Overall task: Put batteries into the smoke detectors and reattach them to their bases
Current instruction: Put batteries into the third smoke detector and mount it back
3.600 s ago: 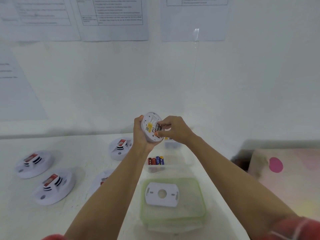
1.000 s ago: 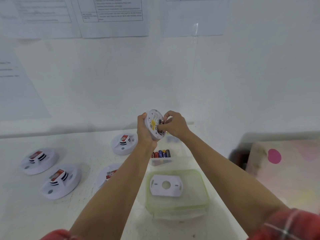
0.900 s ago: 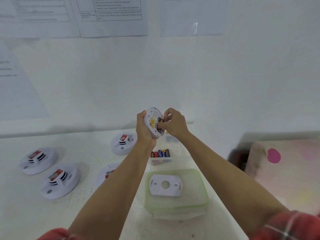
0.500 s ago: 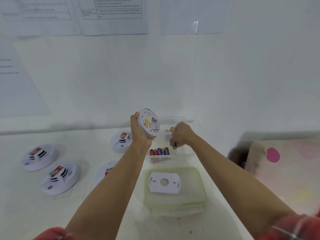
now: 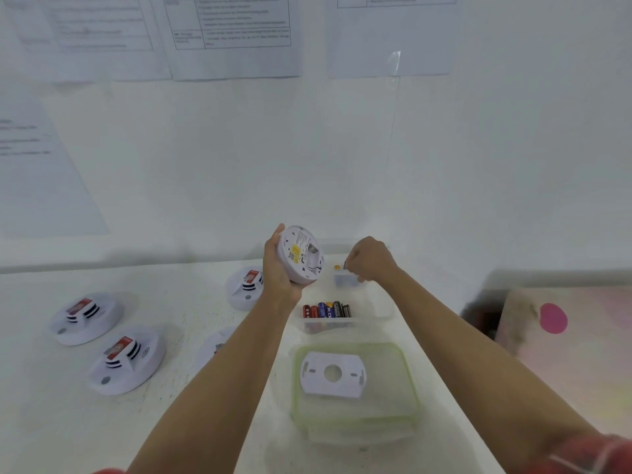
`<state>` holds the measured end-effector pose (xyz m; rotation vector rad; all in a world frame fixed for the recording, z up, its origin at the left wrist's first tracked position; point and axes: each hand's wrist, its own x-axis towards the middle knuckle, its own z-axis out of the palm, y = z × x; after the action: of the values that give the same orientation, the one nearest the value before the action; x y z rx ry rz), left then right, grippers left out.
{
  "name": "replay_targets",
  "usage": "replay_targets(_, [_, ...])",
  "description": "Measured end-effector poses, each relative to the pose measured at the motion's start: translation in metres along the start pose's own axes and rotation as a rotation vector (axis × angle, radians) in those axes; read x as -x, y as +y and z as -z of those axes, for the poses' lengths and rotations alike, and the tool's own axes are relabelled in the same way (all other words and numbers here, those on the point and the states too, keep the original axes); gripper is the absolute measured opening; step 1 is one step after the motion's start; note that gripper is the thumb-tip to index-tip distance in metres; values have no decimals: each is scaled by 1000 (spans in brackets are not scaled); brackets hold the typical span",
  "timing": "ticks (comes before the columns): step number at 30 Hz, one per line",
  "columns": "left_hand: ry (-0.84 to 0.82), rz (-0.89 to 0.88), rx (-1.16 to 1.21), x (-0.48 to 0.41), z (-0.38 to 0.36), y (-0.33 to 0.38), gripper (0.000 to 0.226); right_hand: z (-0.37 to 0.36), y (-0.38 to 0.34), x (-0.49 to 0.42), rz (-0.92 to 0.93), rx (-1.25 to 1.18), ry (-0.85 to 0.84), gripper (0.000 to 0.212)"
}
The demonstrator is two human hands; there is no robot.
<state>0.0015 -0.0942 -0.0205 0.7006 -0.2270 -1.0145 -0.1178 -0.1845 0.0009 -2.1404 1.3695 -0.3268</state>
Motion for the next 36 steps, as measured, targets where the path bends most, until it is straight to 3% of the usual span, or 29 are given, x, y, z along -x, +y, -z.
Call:
replay_targets(3, [-19,-46,-3,-4,-2,6,29,9,0,-10,65,-18,59,26])
replay_targets(6, [-58,-27,-7,-12,-2,9,22,9,-5,-17,134,24,-6,30])
replay_targets(14, [-4,-18,-16,-28,-2,11,27,-11,-11,-48,165,185,-128,31])
replay_targets(19, [7,11,-7,-37,2,13,28,-23,-9,-58,160,386,-184,45])
replay_targets(22, [4,-2,-10,-41,1,11,29,-26,-9,-62,168,438,-217,35])
replay_targets(24, [2,3,-10,-43,2,10,31,-26,-10,-64,171,452,-226,16])
replay_targets(25, [1,9,-5,-43,2,10,31,-27,-11,-64,174,454,-226,11])
replay_targets(28, [2,13,9,-45,4,8,31,-28,-11,-67,202,428,-222,24])
replay_targets(32, [-5,1,27,-45,5,8,29,-28,-7,-67,269,371,-194,15])
replay_targets(36, [5,7,30,-42,6,10,29,-23,-4,-60,258,127,-72,22])
